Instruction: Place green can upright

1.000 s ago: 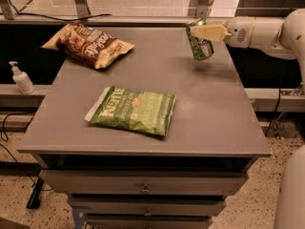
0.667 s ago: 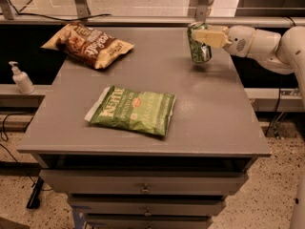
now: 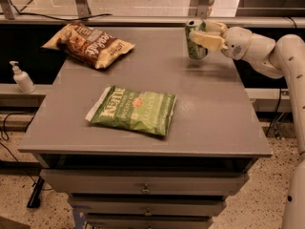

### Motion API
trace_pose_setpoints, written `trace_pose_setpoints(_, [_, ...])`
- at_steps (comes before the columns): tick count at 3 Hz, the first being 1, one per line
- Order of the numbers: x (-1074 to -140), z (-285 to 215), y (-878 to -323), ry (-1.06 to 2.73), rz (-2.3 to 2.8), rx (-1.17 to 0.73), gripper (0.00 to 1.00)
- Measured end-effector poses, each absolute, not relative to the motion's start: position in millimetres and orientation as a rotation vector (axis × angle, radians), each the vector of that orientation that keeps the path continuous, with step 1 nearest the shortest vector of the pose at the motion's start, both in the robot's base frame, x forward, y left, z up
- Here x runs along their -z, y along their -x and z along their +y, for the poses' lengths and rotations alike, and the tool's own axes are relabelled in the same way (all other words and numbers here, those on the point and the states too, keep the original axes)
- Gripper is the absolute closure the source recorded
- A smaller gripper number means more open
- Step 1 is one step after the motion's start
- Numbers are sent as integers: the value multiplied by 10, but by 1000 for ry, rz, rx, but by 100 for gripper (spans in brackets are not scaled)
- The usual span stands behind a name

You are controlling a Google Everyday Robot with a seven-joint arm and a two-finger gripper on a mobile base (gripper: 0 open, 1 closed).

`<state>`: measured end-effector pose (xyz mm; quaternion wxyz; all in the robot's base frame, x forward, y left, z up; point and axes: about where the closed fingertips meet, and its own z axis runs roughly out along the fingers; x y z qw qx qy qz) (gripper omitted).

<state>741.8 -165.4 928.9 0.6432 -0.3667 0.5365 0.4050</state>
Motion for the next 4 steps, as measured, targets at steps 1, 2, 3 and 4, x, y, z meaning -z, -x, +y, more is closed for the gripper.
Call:
trace_pose_setpoints(1, [-9282, -1676, -7378, 915, 1175, -879, 100])
trace_pose_setpoints(2, [-9186, -1653, -7354, 952, 1196, -892, 100])
trace_pose_setpoints(3, [-9048, -1580, -7325, 952, 1238, -954, 100])
trace_pose_setpoints(4, [-8947, -1511, -7321, 948, 1302, -1007, 82])
